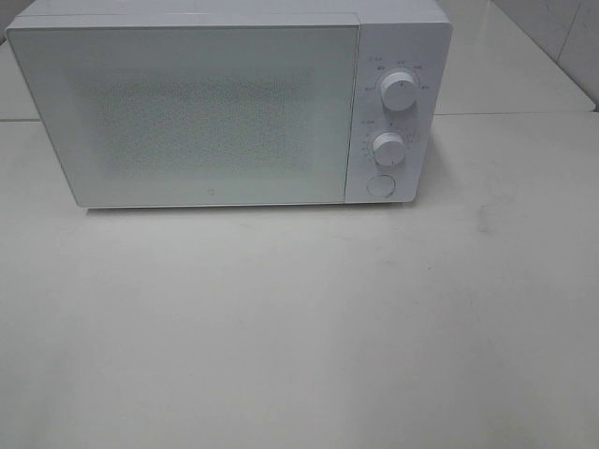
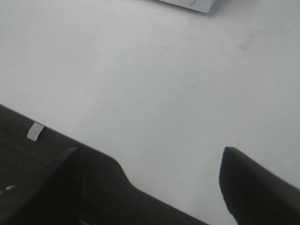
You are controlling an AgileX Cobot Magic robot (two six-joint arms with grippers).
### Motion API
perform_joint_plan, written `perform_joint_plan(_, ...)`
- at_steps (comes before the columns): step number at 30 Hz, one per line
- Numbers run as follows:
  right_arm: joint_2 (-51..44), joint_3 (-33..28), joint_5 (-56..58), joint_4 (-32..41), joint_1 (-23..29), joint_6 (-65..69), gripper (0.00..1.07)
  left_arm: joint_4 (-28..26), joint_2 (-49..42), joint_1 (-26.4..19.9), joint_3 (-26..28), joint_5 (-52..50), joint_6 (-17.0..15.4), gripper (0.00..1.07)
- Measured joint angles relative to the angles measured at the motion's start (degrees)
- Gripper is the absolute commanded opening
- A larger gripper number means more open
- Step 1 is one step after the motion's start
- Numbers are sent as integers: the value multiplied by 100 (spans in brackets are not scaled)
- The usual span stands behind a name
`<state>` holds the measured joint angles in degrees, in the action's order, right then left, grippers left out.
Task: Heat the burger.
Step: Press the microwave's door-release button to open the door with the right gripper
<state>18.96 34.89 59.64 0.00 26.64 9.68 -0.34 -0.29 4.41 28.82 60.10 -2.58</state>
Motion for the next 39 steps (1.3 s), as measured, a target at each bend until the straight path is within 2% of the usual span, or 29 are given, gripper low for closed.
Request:
perform_joint_plan(6, -882, -355, 40, 0, -556, 11, 76, 0, 0, 0, 0, 0, 0, 100)
perform_joint_plan(15, -1879, -527, 34, -57, -1358, -269, 76, 0, 0, 0, 0, 0, 0, 100)
perform_joint_plan(39, -1919, -573, 11, -80, -1455, -350, 76, 0, 0, 0, 0, 0, 0, 100)
